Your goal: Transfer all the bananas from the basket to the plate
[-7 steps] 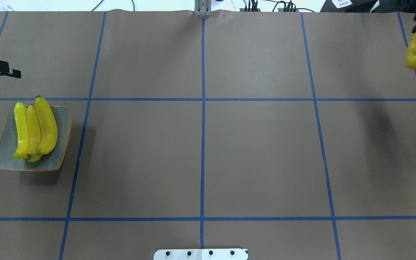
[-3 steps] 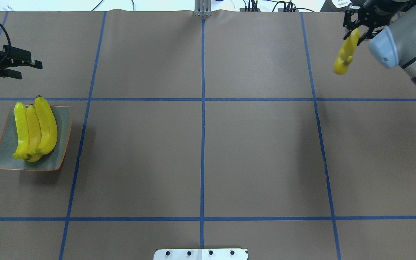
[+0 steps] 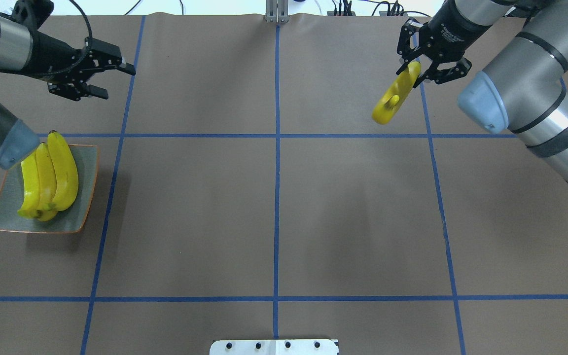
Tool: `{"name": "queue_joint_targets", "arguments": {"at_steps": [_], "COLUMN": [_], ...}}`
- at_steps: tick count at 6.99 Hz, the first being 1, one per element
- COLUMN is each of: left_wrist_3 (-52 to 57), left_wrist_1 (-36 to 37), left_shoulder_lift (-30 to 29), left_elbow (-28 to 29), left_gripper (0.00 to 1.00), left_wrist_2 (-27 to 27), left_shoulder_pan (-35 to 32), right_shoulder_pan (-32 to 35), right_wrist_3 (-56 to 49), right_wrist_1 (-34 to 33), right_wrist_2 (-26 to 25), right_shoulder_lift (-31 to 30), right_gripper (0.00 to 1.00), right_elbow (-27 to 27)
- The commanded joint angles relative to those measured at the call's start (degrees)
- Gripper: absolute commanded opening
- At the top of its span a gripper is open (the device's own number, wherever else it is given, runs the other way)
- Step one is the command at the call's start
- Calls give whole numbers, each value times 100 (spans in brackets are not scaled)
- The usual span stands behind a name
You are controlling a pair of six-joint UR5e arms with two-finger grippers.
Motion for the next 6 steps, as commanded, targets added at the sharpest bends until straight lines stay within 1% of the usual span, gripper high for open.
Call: {"name": "queue_joint_targets", "arguments": {"at_steps": [1,2,3,4,5,6], "left_wrist_3": [-996,-1375,-1700,-2130,-2474,-2547], "left_wrist_1": [20,316,936,1238,1267,1268], "left_shoulder_lift": [-429,-632,-808,-1070,-1308,-1415], "left_elbow": [-149,-429,-919,-1098,-1091,-1091], "left_gripper": [100,100,100,100,100,100], "left_wrist_2": [-86,-295,-280,-263,-262,-254], "left_shoulder_pan": [403,693,1035,1230,1371,1538], "right_shoulder_pan": [-427,-620,-753,-841,-964,-1070], "right_wrist_3": [653,760,874,1005,1059,1033], "right_wrist_1": [-31,-31,-31,-31,-5,30], "right_wrist_2": [-24,-137,-347,-436,-594,-700], "right_shoulder_lift": [7,16,86,173,331,541], "right_gripper": [0,0,0,0,0,0], "right_elbow": [500,605,711,712,712,712]}}
